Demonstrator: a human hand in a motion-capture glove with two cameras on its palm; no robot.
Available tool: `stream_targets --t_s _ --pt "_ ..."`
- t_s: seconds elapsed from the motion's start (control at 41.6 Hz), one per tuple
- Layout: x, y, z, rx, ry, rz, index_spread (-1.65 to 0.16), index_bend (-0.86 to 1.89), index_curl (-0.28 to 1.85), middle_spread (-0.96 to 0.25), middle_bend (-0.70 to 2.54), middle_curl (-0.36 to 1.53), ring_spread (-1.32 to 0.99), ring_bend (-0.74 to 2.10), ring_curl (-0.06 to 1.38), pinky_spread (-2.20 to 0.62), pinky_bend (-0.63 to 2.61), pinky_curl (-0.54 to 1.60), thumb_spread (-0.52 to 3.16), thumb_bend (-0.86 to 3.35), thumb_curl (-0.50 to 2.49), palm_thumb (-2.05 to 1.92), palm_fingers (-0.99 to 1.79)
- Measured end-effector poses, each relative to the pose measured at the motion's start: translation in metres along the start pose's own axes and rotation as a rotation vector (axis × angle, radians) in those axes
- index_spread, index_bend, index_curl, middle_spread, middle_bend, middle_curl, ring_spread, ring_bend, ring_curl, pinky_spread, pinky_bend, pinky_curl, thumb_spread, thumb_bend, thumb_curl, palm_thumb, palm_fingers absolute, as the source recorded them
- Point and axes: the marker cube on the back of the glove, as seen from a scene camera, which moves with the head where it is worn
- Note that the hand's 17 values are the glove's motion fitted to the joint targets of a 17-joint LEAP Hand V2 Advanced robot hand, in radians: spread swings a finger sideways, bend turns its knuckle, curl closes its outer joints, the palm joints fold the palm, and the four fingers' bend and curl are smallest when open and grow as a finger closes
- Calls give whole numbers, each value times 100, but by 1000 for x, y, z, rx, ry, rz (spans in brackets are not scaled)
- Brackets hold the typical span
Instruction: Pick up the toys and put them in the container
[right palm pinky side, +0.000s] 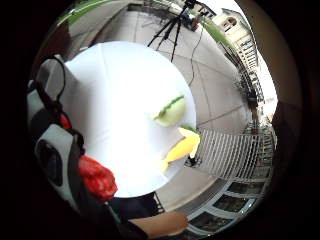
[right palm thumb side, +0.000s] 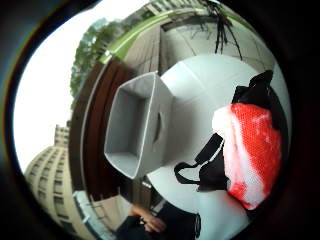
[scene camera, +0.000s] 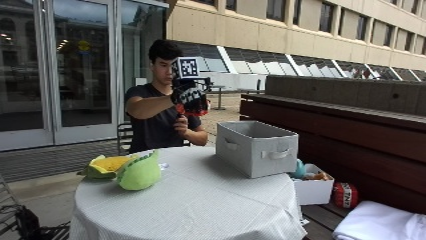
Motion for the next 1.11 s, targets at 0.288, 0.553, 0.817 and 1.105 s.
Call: stream_targets --t_s 0.288,0.553,0.817,1.105 --pt "-129 -36 -26 6 -27 -123 -30 42 56 -38 78 61 -39 123 57 -44 102 51 74 14 64 59 114" --pt "-242 -39 -3 14 -50 -257 -33 39 61 -40 77 64 -39 124 56 -44 104 51 73 12 73 58 112" --pt "-278 -27 16 -21 -61 -289 -34 36 67 -40 74 67 -38 124 55 -44 104 50 74 11 80 59 111" --pt "-251 -31 20 -69 -95 -286 -35 6 65 -33 42 61 -36 124 54 -45 120 53 101 -5 73 31 63"
